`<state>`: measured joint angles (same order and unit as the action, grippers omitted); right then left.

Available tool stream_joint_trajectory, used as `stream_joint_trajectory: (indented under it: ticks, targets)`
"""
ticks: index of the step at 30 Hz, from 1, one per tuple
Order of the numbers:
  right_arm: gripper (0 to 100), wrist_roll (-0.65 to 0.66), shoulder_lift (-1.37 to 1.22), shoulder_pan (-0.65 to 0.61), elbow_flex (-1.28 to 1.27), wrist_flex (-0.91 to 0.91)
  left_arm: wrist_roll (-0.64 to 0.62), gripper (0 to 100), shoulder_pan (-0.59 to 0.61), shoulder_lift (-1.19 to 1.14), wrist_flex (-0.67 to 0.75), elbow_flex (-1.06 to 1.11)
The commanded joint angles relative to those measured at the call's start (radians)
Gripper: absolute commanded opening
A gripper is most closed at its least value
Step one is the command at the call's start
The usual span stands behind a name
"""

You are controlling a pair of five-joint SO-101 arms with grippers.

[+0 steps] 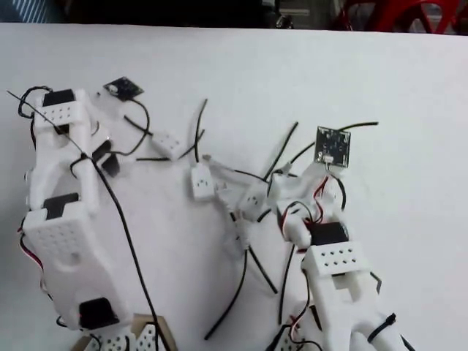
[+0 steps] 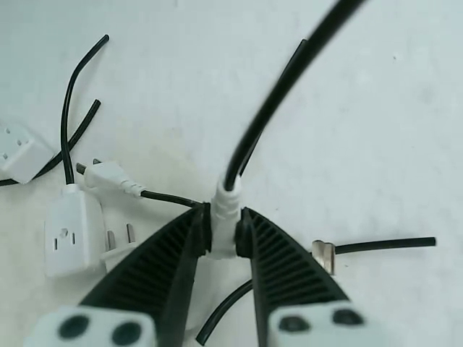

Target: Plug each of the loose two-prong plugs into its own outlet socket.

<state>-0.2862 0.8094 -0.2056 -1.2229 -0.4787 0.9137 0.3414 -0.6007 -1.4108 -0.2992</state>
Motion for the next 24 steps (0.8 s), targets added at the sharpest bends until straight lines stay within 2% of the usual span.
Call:
stream_joint_trajectory:
  ticks: [1, 4, 7, 11, 15, 20, 24]
  targets:
    - [1.8, 0.003, -0.001, 0.007, 0.006, 0.019, 0.003, 10, -0.068, 0.077, -0.084, -0.038]
    - [1.8, 0.009, -0.001, 0.007, 0.006, 0.019, -0.002, 9, -0.104, 0.125, -0.187, -0.037]
    - [1.8, 0.044, -0.001, 0.007, 0.005, 0.019, -0.069, 9, -0.145, 0.162, -0.272, -0.035]
    - [1.8, 0.044, -0.001, 0.007, 0.005, 0.019, -0.13, 9, -0.199, 0.231, -0.293, 0.06]
    - [1.8, 0.044, -0.001, 0.007, 0.005, 0.019, -0.18, 8, -0.265, 0.378, -0.207, 0.295]
    - [1.8, 0.046, -0.001, 0.007, 0.005, 0.019, -0.238, 9, -0.337, 0.661, -0.015, 0.667]
    - [1.8, 0.046, -0.001, 0.007, 0.005, 0.019, -0.247, 11, -0.337, 0.816, 0.152, 0.888]
